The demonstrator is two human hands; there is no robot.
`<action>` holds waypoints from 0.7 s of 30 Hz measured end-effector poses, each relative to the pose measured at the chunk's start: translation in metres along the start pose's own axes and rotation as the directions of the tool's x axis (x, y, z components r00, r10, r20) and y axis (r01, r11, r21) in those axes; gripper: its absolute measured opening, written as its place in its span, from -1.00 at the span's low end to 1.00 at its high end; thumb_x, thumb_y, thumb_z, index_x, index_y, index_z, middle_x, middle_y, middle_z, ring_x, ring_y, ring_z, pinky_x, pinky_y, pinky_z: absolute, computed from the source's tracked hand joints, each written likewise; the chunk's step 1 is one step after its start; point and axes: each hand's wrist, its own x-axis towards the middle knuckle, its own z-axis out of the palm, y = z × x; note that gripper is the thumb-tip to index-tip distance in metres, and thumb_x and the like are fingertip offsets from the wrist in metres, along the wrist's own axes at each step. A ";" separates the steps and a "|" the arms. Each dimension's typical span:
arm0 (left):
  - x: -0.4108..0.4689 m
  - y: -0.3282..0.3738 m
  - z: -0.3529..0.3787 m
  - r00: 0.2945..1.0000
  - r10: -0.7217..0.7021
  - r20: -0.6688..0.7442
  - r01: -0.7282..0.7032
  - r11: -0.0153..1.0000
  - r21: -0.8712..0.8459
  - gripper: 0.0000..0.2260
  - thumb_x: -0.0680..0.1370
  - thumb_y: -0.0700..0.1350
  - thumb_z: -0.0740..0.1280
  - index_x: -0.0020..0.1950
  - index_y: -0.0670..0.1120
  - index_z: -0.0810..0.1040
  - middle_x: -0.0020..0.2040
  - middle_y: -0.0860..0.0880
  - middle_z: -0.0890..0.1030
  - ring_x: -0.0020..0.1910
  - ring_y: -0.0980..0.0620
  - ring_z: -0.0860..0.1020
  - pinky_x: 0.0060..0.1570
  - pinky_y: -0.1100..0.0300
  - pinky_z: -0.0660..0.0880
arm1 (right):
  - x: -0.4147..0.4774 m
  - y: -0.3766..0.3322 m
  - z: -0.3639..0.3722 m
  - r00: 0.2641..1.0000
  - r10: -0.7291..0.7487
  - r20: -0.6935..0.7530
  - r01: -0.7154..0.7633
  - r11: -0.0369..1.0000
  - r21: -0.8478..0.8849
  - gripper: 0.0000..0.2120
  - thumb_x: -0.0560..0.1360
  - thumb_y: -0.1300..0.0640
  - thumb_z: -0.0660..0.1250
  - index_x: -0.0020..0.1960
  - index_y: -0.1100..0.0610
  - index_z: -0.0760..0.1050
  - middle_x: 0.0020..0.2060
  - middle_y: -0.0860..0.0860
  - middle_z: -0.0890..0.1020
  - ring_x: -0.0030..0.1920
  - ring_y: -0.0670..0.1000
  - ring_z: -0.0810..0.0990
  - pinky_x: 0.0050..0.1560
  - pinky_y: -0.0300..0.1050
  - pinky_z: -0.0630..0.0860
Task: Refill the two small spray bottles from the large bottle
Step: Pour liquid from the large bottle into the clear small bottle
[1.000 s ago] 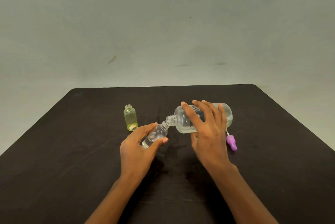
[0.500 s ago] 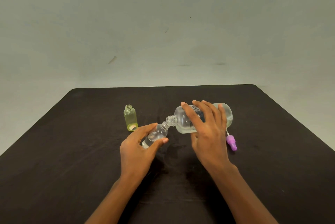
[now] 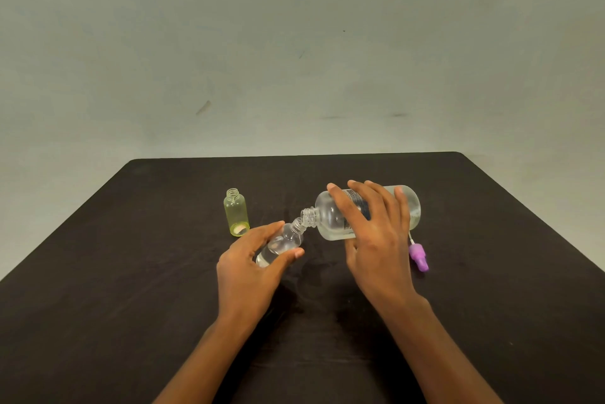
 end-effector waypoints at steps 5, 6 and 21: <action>0.000 0.000 -0.001 1.000 0.008 0.001 -0.008 1.000 0.006 -0.62 0.27 -0.10 0.57 0.05 0.05 0.63 -0.04 0.16 0.66 -0.01 0.26 0.60 0.08 0.26 0.51 | 0.000 0.000 0.000 1.000 0.004 0.009 -0.004 1.000 -0.005 -0.15 0.23 0.46 0.47 0.39 -0.07 0.33 0.23 0.07 0.52 0.32 0.09 0.39 0.44 0.12 0.11; 0.000 0.000 -0.001 1.000 0.010 0.000 -0.010 1.000 0.009 -0.62 0.27 -0.10 0.57 0.05 0.05 0.63 -0.04 0.16 0.66 -0.01 0.26 0.60 0.09 0.25 0.52 | 0.000 0.000 0.000 1.000 0.005 0.009 -0.005 1.000 -0.005 -0.15 0.23 0.46 0.47 0.39 -0.07 0.32 0.23 0.06 0.52 0.32 0.09 0.39 0.44 0.12 0.11; 0.000 0.001 -0.001 1.000 -0.004 0.002 0.004 1.000 -0.009 -0.63 0.27 -0.12 0.57 0.04 0.06 0.63 -0.06 0.15 0.66 -0.02 0.27 0.60 0.07 0.30 0.51 | 0.000 -0.001 0.000 1.000 0.005 -0.009 -0.005 1.000 -0.001 -0.19 0.23 0.46 0.46 0.37 -0.05 0.36 0.22 0.07 0.52 0.31 0.11 0.41 0.44 0.11 0.10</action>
